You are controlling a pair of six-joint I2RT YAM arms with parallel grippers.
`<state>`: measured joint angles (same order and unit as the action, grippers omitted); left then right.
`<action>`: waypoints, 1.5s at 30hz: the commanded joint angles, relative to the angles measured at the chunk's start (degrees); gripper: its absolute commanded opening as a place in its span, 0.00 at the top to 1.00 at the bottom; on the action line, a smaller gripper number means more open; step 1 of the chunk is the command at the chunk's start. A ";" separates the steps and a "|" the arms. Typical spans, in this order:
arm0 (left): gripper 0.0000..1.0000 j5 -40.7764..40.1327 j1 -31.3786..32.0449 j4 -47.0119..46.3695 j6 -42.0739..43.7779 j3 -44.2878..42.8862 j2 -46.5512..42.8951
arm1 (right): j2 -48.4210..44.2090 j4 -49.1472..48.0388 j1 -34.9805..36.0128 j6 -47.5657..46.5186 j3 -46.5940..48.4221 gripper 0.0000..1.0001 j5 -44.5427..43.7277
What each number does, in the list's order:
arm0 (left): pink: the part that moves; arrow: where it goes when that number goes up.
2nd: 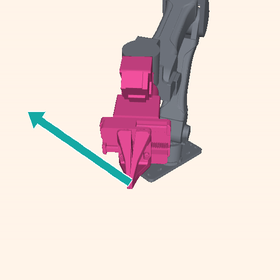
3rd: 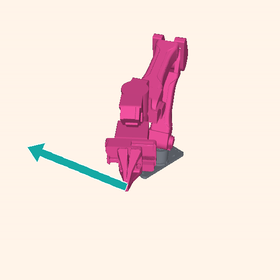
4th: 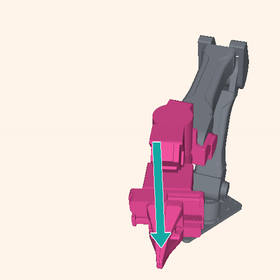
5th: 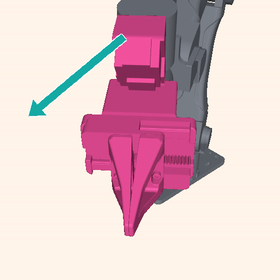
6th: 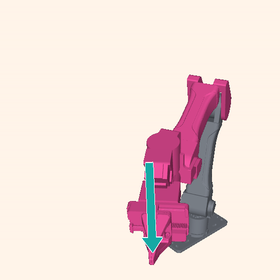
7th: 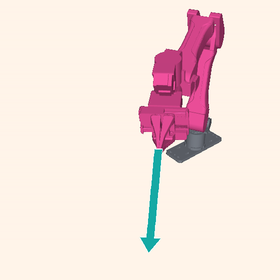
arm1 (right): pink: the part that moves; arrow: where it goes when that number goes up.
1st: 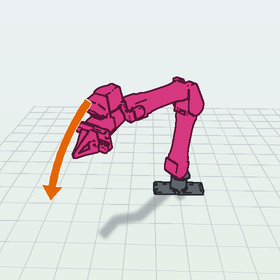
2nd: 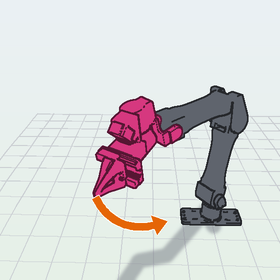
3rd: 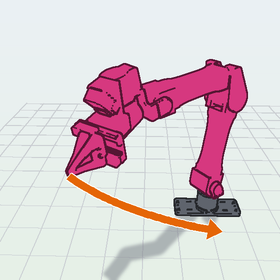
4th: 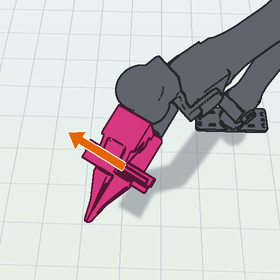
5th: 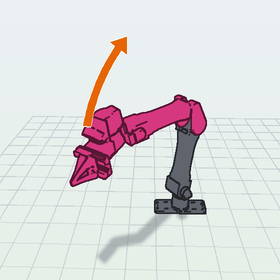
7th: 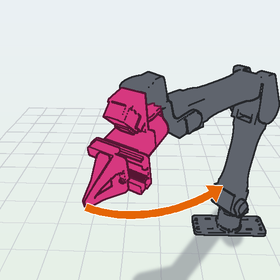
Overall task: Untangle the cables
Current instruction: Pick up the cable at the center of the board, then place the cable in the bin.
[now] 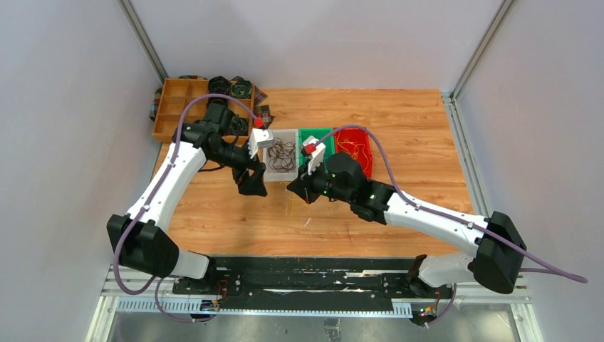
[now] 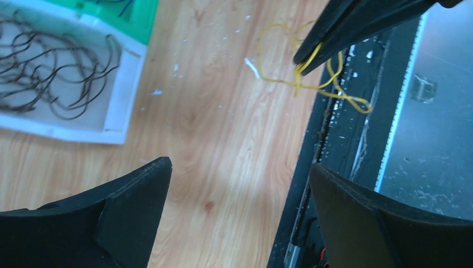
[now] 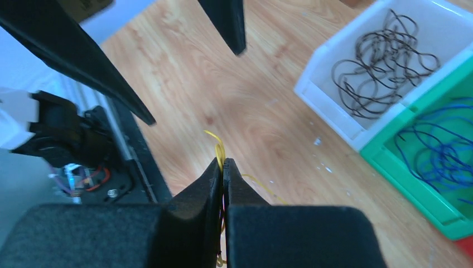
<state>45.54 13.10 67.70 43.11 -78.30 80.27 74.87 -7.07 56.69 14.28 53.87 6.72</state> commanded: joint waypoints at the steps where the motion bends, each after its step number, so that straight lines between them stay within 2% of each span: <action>1: 0.02 6.14 2.12 0.03 1.82 0.43 -3.24 | -1.80 -5.67 -1.55 6.34 0.88 0.99 10.26; 7: 0.05 10.33 2.37 0.04 1.82 -0.02 -3.88 | -1.71 -8.82 -6.51 13.16 0.65 0.99 18.35; 12: 0.07 6.87 2.36 0.02 1.11 -0.76 -3.45 | -3.23 -11.33 -15.25 17.21 -1.52 0.99 22.93; 14: 0.03 4.22 2.35 0.11 -0.24 -1.80 -2.66 | -3.65 -8.66 -20.23 16.87 -1.17 0.99 23.17; 16: 0.01 -0.12 2.37 0.14 -2.79 -3.60 -0.98 | -3.29 -1.34 -23.92 13.82 1.23 0.99 19.15; 18: 0.02 -4.53 2.12 0.14 -5.44 -5.45 0.91 | -1.57 8.27 -26.72 9.36 5.59 1.00 9.63; 20: 0.02 -7.17 1.19 0.12 -6.93 -6.60 2.83 | 1.07 12.36 -29.52 5.56 8.79 1.00 3.03; 25: 0.02 -9.74 -2.74 0.01 -10.24 -9.42 5.87 | 8.92 13.75 -32.74 -1.05 13.83 0.99 -8.43; 34: 0.02 -12.27 -5.72 -0.05 -11.36 -10.71 5.57 | 25.81 14.03 -35.24 -6.57 23.59 0.99 -14.73; 35: 0.02 -12.76 -5.80 -0.05 -11.57 -10.79 5.45 | 26.79 14.55 -35.24 -6.86 24.52 0.97 -15.40; 36: 0.02 -13.09 -5.81 -0.04 -11.87 -10.94 5.42 | 27.52 15.38 -35.23 -6.96 25.57 0.88 -16.14; 38: 0.02 -13.81 -5.81 -0.09 -12.56 -11.27 5.42 | 27.22 16.87 -35.24 -7.14 26.73 0.51 -16.99; 39: 0.02 -14.01 -5.86 -0.06 -13.08 -11.52 5.36 | 26.35 16.85 -35.24 -7.43 26.48 0.38 -17.13; 40: 0.02 -14.18 -5.89 -0.06 -13.38 -11.80 5.34 | 25.31 16.71 -35.24 -7.57 25.99 0.31 -17.32; 45: 0.02 -14.96 -5.98 -0.04 -15.32 -14.02 4.77 | 18.49 16.18 -35.24 -9.59 22.35 0.26 -19.90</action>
<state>31.57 7.57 67.59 30.15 -89.41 87.05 100.12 9.15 22.13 7.16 77.38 -9.19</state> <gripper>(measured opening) 0.980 0.729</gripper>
